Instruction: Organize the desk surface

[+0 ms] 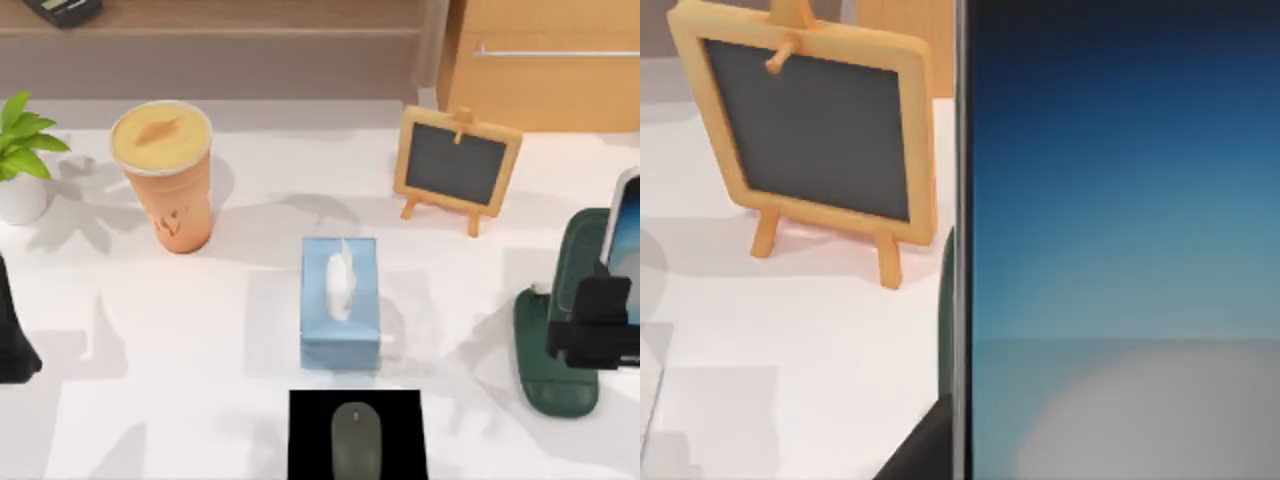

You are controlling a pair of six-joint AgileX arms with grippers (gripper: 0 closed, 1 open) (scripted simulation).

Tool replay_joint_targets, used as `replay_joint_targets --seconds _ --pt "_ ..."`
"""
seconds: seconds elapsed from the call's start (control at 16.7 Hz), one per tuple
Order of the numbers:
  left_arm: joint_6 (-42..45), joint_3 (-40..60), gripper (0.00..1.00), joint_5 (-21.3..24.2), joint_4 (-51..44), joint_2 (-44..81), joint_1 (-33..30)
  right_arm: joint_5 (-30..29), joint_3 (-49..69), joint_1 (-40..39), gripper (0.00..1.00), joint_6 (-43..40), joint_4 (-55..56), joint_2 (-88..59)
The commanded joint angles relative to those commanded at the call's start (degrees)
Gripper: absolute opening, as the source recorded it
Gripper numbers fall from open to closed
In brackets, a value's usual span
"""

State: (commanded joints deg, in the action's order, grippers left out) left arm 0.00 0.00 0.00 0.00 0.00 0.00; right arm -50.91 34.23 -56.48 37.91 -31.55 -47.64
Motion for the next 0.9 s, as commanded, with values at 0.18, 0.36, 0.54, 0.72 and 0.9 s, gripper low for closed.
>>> replay_joint_targets --seconds 0.18,0.36,0.54,0.72,0.9 --pt "0.00 0.00 1.00 0.00 0.00 0.00 0.00 0.50 -0.26 0.04 0.00 -0.40 1.60 0.90" --pt "0.00 0.00 1.00 0.00 0.00 0.00 0.00 1.56 -1.29 0.93 0.00 -2.48 4.68 3.58" --pt "0.00 0.00 1.00 0.00 0.00 0.00 0.00 2.96 -3.28 2.69 0.00 -5.43 6.96 5.12" --pt "0.00 0.00 1.00 0.00 0.00 0.00 0.00 4.39 -4.57 5.00 0.00 -7.48 10.44 3.54" --pt "0.00 0.00 1.00 0.00 0.00 0.00 0.00 6.30 -4.69 8.04 0.00 -9.17 14.69 -1.14"
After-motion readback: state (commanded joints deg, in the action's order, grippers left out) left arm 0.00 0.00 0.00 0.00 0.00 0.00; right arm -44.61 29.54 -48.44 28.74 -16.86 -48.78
